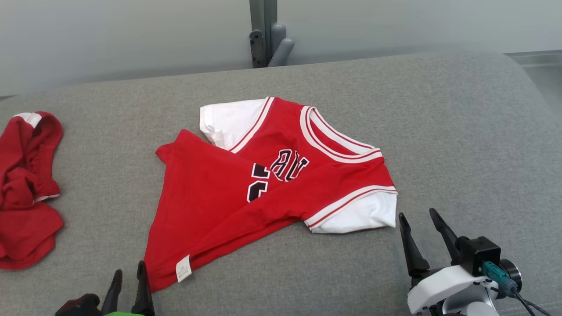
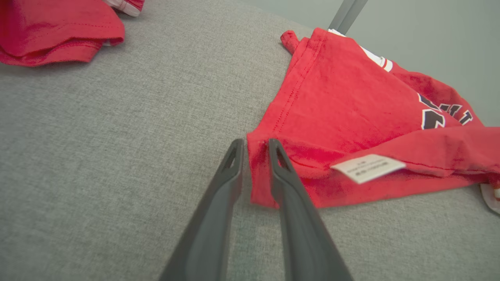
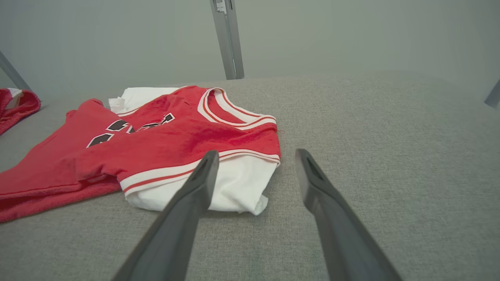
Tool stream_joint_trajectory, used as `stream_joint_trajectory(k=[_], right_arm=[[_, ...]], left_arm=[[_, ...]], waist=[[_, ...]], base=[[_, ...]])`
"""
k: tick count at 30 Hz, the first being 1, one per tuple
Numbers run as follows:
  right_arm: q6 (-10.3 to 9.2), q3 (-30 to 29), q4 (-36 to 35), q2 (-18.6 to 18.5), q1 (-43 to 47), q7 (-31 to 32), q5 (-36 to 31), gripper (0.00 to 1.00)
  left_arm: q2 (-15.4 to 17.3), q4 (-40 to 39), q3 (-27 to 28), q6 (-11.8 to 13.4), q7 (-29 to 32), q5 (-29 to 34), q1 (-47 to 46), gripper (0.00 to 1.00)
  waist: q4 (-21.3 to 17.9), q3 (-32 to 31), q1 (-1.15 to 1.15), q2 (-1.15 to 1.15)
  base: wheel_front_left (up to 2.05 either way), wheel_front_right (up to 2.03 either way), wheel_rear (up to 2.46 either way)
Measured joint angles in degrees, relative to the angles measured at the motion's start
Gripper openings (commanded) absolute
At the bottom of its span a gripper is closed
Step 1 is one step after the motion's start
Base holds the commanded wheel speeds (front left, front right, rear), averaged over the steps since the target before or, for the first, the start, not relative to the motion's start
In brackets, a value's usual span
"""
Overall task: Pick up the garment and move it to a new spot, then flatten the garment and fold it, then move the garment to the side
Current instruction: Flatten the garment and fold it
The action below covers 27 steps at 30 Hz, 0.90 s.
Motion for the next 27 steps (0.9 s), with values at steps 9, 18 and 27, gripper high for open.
stream_joint_trajectory(k=[9,18,27], right_arm=[[0.00,-0.11,-0.43,-0.02,1.18,0.01,-0.07,1.00],[-0.01,0.56,-0.60,-0.03,1.18,0.00,0.75,1.00],[0.00,3.09,1.93,-1.52,-8.92,0.00,0.21,1.00]], left_arm=[[0.00,-3.76,1.70,0.49,-0.01,1.91,1.16,1.00],[0.00,-7.87,-0.27,0.78,-0.01,2.69,1.83,1.00],[-0.04,-9.71,-3.57,0.63,-0.01,2.69,-1.05,1.00]], waist=[[-1.31,-2.28,0.00,0.01],[-0.70,-1.14,0.00,0.01],[1.23,2.32,0.00,0.02]], base=[[0.00,0.00,0.00],[0.00,0.00,0.00],[0.00,0.00,0.00]])
